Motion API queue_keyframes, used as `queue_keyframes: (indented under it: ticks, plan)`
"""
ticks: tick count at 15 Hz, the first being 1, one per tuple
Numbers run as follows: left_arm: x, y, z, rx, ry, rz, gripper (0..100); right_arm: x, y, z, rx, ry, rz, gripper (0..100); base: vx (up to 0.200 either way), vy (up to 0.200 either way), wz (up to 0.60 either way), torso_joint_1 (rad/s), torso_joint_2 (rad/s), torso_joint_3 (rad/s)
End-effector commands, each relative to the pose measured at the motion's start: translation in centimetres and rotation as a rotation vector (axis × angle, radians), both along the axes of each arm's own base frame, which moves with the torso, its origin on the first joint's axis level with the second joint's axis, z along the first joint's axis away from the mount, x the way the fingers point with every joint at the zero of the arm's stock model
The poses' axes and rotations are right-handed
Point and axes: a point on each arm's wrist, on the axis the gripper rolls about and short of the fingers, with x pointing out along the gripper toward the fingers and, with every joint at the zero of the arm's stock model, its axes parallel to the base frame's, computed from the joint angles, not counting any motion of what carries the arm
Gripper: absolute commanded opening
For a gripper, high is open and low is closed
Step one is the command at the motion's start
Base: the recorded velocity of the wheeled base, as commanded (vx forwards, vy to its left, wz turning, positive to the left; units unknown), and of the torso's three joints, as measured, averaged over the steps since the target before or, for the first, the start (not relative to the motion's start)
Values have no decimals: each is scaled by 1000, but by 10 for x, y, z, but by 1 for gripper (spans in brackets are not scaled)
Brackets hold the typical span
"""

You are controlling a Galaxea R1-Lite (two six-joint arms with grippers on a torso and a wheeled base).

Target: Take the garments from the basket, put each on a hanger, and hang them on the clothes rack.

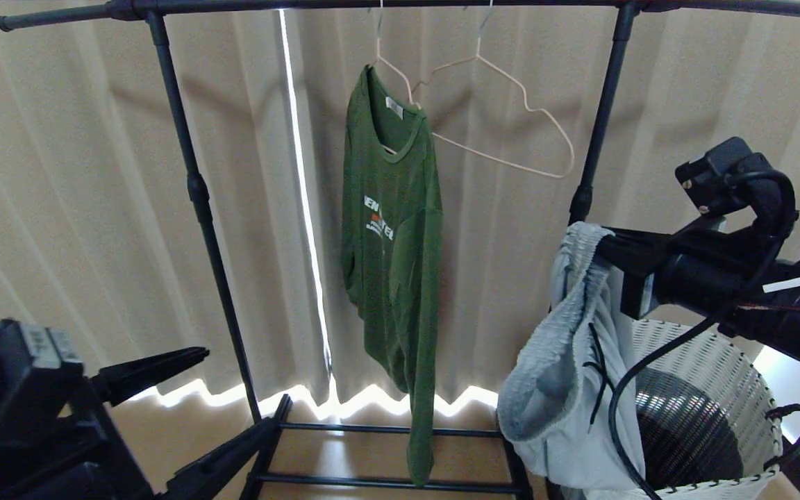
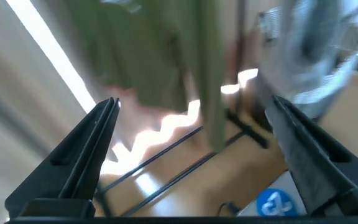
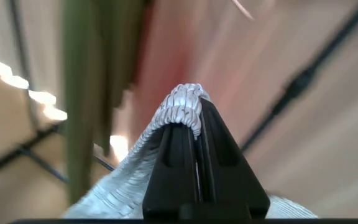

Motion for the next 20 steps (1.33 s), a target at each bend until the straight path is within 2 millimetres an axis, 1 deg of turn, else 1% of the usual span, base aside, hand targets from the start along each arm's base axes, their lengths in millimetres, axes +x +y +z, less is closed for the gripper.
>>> queue_keyframes:
  ticks: [1,2,3,4,5,6,7,8,9,11,14,15,17,20]
  plan:
    - [31,-57,-6,14,132,-141,100,-3,15,4,44,6,55,0,0,0,0,0,0,0]
    - [32,-61,-6,10,142,-148,100,-4,16,4,45,7,58,0,0,0,0,0,0,0]
    - [38,-92,-10,-20,213,-209,100,-8,21,7,57,0,88,0,0,0,0,0,0,0]
    - [39,-106,-13,-28,234,-236,100,-10,24,9,65,-7,111,0,0,0,0,0,0,0]
    - [42,-121,-20,-28,264,-249,100,-14,25,15,83,-22,139,0,0,0,0,0,0,0]
    - [46,-132,-28,-26,275,-224,100,-17,25,18,97,-24,160,0,0,0,0,0,0,0]
    - [49,-139,-33,-27,278,-203,100,-18,24,19,104,-27,169,0,0,0,0,0,0,0]
    - [56,-155,-47,-60,294,-163,100,-21,23,21,116,-29,189,0,0,0,0,0,0,0]
    - [58,-163,-57,-77,313,-152,100,-22,23,23,118,-33,196,0,0,0,0,0,0,0]
    - [61,-170,-67,-73,320,-138,100,-27,25,24,134,-31,223,0,0,0,0,0,0,0]
    - [64,-171,-65,-83,314,-133,100,-38,28,32,178,-37,280,0,0,0,0,0,0,0]
    - [64,-171,-66,-81,313,-127,100,-42,26,35,184,-46,307,0,0,0,0,0,0,0]
    - [67,-169,-69,-74,315,-99,100,-45,24,37,190,-54,317,0,0,0,0,0,0,0]
    - [71,-170,-77,-56,325,-78,100,-47,23,39,198,-59,317,0,0,0,0,0,0,0]
